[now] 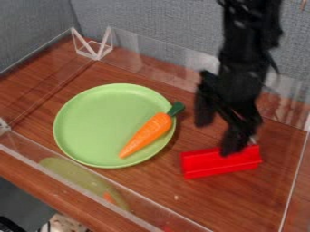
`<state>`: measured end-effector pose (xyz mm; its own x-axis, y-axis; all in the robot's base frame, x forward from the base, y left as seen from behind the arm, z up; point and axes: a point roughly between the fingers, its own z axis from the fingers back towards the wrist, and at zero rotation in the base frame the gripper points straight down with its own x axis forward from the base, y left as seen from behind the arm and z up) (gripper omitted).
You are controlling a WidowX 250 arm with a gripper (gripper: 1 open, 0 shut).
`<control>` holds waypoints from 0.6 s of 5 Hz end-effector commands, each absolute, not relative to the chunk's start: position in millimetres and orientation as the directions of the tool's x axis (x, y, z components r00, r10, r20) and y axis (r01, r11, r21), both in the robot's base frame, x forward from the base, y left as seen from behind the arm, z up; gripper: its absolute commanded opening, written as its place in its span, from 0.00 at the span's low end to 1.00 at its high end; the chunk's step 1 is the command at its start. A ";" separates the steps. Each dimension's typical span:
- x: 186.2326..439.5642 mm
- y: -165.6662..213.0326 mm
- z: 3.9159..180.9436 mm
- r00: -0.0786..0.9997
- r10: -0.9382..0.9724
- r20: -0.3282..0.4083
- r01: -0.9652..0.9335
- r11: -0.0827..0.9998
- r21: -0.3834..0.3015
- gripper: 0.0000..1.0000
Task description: Put the red object on the green plate
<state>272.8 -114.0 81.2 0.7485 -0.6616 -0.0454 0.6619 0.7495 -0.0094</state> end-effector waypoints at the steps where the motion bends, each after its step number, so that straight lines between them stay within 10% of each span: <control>1: 279.7 -129.1 75.8 0.595 -0.804 0.010 0.804 0.595 0.023 1.00; 3: 285.8 -106.6 61.9 0.607 -0.793 0.043 0.792 0.609 0.042 1.00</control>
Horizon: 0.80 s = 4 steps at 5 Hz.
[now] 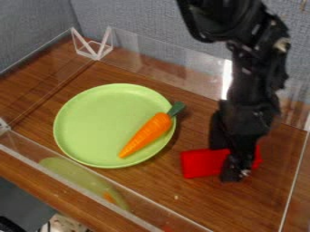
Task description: Put the red object on the green plate
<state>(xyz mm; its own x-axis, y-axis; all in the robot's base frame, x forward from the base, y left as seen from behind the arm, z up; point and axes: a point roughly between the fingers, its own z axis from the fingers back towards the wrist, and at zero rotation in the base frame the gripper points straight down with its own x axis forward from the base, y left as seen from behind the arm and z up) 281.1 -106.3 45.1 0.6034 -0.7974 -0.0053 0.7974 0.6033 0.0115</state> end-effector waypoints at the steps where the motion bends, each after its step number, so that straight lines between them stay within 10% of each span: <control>1: 285.4 -102.1 67.4 0.648 -0.759 0.067 0.755 0.652 0.069 1.00; 4: 277.0 -102.7 56.2 0.688 -0.721 0.083 0.705 0.691 0.157 1.00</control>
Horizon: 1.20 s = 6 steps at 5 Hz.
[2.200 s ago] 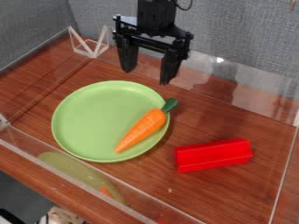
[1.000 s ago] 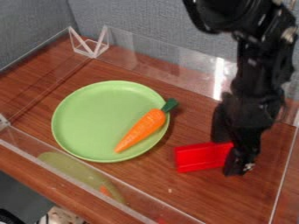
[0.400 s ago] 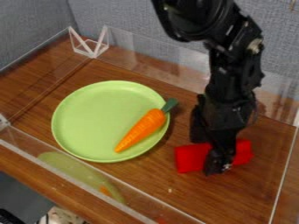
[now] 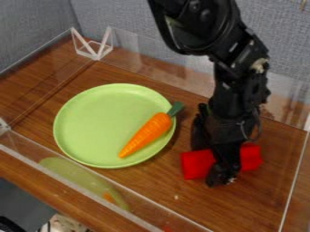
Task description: Put the red object on the green plate
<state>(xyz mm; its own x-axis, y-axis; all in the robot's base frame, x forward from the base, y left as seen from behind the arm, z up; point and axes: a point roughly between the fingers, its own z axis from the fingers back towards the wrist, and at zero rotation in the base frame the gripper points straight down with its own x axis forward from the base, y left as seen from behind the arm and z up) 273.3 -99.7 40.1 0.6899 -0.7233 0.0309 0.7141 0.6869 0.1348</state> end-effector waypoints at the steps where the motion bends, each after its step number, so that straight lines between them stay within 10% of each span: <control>1: 284.7 -108.5 76.4 0.710 -0.698 0.093 0.677 0.713 0.184 1.00; 3: 290.3 -100.0 91.7 0.673 -0.723 0.159 0.691 0.691 0.213 1.00; 6: 283.8 -102.5 66.1 0.573 -0.795 0.200 0.766 0.606 0.215 1.00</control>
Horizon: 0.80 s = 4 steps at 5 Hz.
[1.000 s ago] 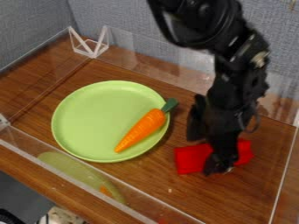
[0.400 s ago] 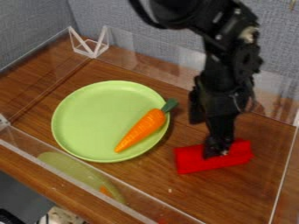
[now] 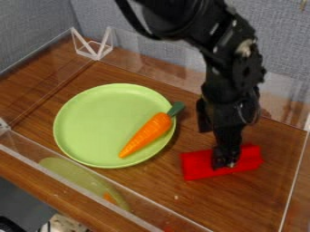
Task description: Put the red object on the green plate
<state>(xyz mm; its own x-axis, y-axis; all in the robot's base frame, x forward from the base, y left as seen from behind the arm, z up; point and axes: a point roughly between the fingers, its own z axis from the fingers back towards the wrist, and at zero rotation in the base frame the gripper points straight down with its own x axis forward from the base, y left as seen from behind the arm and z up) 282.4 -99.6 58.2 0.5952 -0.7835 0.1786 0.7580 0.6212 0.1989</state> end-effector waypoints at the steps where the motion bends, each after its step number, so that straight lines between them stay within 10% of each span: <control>1: 283.0 -105.6 56.0 0.551 -0.809 0.205 0.783 0.586 0.206 1.00; 3: 289.6 -88.4 61.3 0.611 -0.768 0.192 0.744 0.640 0.192 1.00; 4: 297.4 -89.6 54.7 0.637 -0.743 0.205 0.720 0.668 0.186 0.00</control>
